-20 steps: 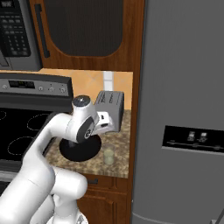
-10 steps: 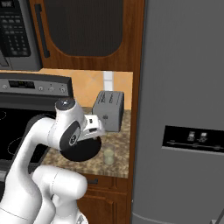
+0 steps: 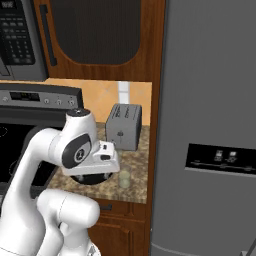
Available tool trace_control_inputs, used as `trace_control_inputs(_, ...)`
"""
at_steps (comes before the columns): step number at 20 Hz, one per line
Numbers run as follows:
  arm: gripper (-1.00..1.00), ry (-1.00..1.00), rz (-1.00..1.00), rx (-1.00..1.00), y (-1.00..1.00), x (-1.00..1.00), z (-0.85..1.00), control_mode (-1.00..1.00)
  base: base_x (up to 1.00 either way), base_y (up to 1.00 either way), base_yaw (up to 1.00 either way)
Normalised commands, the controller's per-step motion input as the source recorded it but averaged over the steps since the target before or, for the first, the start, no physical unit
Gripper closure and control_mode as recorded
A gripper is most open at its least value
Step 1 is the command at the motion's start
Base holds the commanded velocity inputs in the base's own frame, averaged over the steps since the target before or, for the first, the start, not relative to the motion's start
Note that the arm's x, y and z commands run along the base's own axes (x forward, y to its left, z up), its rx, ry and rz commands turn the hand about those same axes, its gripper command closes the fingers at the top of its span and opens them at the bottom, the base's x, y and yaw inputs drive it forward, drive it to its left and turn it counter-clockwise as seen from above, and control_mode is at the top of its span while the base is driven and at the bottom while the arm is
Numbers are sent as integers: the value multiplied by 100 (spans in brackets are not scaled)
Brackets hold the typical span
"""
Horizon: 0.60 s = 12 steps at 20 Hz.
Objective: Grab a lemon wedge from the fridge and one ice cube from the ice bowl, and put them in the glass of lemonade.
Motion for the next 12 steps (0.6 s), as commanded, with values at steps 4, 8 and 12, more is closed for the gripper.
trace_control_inputs(4,-100,-12,5,3,27,-33,0,-100,0,0,0)
trace_control_inputs(8,-100,-6,5,1,19,-19,6,-100,0,0,0)
trace_control_inputs(12,-100,-3,1,0,2,-5,1,-100,0,0,0)
